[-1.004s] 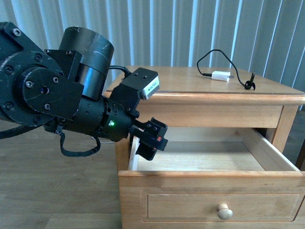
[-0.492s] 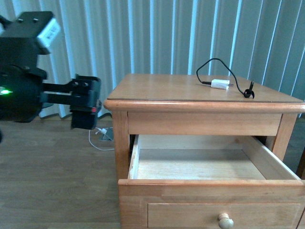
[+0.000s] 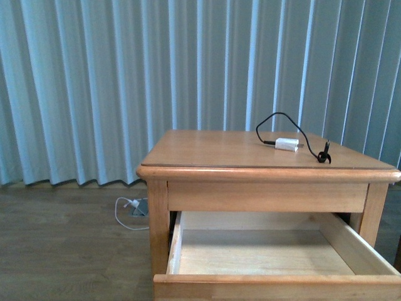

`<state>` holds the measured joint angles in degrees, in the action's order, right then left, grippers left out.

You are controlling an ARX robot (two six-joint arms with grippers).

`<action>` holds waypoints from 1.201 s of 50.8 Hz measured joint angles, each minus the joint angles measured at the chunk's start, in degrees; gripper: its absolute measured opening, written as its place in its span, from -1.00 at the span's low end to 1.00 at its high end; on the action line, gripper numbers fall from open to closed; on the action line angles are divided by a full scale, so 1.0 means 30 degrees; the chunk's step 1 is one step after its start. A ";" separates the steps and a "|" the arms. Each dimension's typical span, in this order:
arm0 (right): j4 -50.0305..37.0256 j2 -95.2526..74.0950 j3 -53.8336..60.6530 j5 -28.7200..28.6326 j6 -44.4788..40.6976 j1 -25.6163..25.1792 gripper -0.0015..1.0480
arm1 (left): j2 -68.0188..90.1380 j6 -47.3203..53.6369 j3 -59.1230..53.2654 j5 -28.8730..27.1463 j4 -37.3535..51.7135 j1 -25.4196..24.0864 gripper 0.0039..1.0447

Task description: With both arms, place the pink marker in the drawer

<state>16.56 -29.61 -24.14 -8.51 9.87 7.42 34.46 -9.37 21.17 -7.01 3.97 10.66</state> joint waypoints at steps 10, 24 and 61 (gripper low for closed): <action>0.0000 0.0000 0.0000 -0.0007 0.0000 0.0000 0.84 | -0.0510 0.0525 -0.0546 -0.0648 0.1122 -0.0036 0.78; 0.0000 0.0000 0.0000 0.0000 0.0000 0.0000 0.84 | -0.2805 0.2761 -0.3781 0.0466 0.3942 -0.1494 -0.25; 0.0000 0.0000 0.0000 -0.0007 0.0000 0.0000 0.84 | -0.7606 0.2973 -0.6615 0.2339 0.2310 -0.3504 -0.93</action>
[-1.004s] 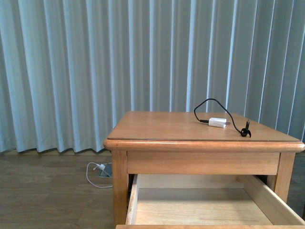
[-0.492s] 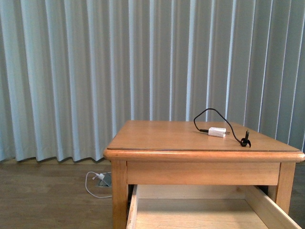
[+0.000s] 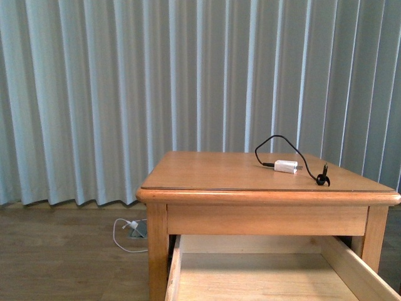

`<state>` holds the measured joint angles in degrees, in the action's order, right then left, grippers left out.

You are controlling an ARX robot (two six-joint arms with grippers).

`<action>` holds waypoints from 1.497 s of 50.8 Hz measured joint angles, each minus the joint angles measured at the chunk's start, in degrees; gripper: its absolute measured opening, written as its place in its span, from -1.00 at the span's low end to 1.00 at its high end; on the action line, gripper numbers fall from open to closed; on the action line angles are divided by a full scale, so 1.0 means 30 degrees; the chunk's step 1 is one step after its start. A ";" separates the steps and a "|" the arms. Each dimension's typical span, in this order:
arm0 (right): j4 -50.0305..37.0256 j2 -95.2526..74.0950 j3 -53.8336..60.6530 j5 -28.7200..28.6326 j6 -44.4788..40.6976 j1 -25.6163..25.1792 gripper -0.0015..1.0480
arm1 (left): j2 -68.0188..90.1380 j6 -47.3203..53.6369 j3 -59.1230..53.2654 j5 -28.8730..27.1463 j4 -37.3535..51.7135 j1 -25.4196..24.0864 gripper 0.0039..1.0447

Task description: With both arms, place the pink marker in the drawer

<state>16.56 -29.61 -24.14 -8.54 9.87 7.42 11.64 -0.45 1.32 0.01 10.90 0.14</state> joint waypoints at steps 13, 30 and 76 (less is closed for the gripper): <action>0.0000 0.0000 0.0007 0.0000 0.0007 0.0000 0.84 | -0.3730 0.0058 0.0000 0.0007 -0.3519 0.0000 -0.93; 0.0000 0.0000 0.0007 0.0000 0.0007 0.0000 0.84 | -0.3781 0.0058 0.0000 0.0007 -0.3592 0.0000 -0.93; -0.2113 -0.2499 0.0831 0.3206 -0.1880 0.0291 0.84 | -0.3796 0.0058 0.0000 -0.0007 -0.3599 0.0000 0.87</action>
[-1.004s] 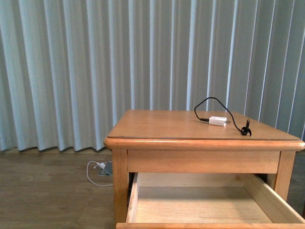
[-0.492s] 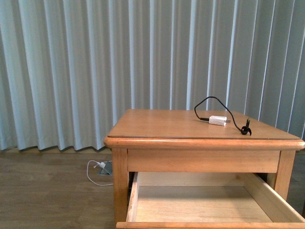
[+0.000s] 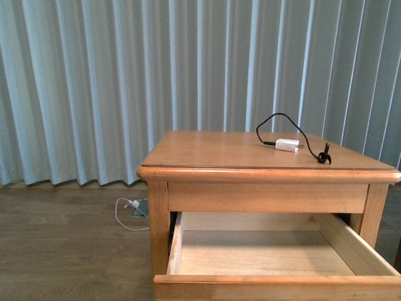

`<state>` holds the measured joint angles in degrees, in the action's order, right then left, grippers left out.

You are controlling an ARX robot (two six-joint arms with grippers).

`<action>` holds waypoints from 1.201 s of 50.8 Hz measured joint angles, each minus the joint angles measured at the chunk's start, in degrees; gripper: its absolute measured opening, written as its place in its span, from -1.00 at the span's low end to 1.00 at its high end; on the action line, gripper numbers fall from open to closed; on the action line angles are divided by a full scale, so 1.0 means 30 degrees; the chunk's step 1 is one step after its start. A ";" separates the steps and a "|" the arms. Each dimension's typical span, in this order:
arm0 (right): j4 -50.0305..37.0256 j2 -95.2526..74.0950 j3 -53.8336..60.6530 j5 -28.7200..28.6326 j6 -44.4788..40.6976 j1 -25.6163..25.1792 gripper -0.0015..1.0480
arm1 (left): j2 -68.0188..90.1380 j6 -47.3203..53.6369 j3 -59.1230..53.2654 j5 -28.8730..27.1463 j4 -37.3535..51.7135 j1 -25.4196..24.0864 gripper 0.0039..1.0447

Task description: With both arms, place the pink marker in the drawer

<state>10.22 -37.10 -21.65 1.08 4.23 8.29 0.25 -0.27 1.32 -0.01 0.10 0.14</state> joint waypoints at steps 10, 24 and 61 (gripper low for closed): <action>-0.1195 -0.5792 -0.1275 -0.2543 -0.0160 -0.0903 0.84 | 0.0000 0.0007 0.0000 0.0007 0.0000 0.0000 0.89; -0.4007 -1.2342 -0.2936 -0.1668 -0.0029 -0.0831 0.84 | 0.0000 0.0007 0.0000 0.0007 0.0000 0.0000 0.89; -0.8371 -2.1391 -0.8306 0.1005 0.0845 0.0051 0.84 | 0.0000 0.0015 0.0000 0.0007 0.0000 0.0000 0.89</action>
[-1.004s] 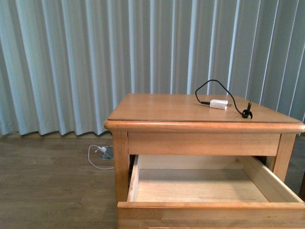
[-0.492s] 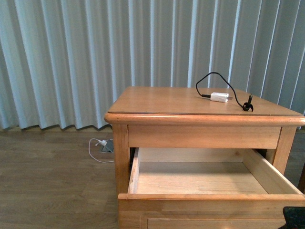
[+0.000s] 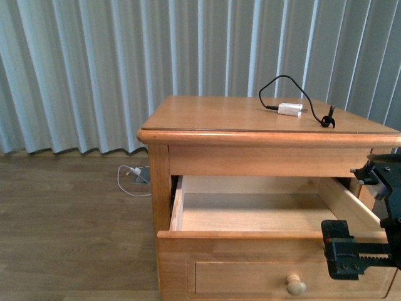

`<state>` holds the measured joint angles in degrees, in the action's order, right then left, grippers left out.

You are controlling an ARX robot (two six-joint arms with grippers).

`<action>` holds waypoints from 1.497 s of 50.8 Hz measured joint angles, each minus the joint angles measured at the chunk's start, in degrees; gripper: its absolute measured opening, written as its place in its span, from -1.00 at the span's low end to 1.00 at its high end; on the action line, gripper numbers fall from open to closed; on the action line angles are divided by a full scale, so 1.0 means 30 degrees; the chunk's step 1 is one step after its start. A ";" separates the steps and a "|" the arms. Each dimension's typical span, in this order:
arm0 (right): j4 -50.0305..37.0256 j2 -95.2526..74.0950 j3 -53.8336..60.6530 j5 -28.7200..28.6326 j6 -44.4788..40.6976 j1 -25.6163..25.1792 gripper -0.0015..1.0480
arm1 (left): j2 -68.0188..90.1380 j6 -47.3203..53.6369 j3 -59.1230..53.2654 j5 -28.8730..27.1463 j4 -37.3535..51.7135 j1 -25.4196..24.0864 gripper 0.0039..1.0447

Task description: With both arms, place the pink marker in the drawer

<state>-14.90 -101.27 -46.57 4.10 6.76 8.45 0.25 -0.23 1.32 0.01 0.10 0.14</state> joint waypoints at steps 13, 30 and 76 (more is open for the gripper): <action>-0.1428 -0.1778 -0.1370 0.0663 0.0364 0.0044 0.84 | 0.0000 -0.0007 0.0000 0.0000 0.0000 0.0000 0.89; -0.2521 -0.4073 -0.3738 0.1566 0.0466 0.0270 0.84 | 0.0000 0.0000 0.0000 0.0000 0.0000 0.0000 0.89; -0.4495 -0.9275 -0.9989 0.3359 0.1260 0.0627 0.84 | 0.0000 -0.0007 0.0000 -0.0007 0.0000 0.0000 0.89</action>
<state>-28.38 -129.10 -76.53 14.17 10.55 10.33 0.25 -0.25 1.32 -0.01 0.10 0.14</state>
